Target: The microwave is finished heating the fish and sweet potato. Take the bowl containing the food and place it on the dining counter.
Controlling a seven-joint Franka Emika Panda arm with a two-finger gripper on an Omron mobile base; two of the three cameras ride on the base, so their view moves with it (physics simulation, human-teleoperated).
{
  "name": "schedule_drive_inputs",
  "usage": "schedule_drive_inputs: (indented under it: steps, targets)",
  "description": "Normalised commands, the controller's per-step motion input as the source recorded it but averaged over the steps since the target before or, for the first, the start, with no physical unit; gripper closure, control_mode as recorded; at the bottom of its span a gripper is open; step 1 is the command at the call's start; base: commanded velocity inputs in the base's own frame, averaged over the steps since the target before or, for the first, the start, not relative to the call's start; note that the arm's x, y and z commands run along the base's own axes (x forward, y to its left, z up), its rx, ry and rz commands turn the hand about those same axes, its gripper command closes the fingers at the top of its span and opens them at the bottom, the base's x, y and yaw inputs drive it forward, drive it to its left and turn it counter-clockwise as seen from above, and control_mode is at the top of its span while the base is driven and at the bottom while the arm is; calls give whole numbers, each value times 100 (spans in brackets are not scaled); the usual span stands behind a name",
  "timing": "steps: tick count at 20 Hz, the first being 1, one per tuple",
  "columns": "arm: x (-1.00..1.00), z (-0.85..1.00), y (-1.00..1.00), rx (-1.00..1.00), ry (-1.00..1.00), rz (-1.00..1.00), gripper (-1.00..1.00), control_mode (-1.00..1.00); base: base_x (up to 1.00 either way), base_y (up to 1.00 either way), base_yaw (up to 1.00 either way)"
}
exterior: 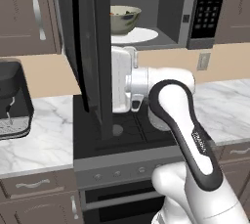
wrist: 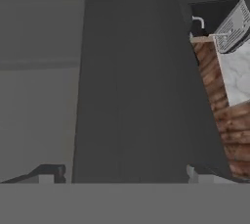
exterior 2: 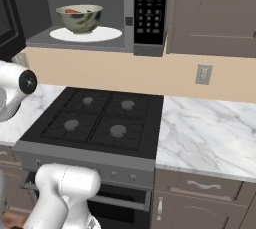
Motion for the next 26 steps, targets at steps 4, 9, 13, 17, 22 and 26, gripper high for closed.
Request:
schedule_drive_inputs:
  steps: [4, 9, 13, 17, 22, 26]
  targets:
    - [12, 0, 5, -7, 7, 0, -100, -100, 0, 0, 0]
    - [30, 5, -63, 0, -11, -3, -100, -100, 0, 0, 0]
    - [38, 14, -100, 1, -18, -7, -100, -100, 0, 0, 0]
    - [56, 12, -100, 0, -8, -14, -100, -100, 0, 0, 0]
    - [65, 25, -100, 0, -1, -20, -100, -100, 0, 0, 0]
    - [54, 42, -93, -3, 5, -31, -100, -100, 0, 0, 0]
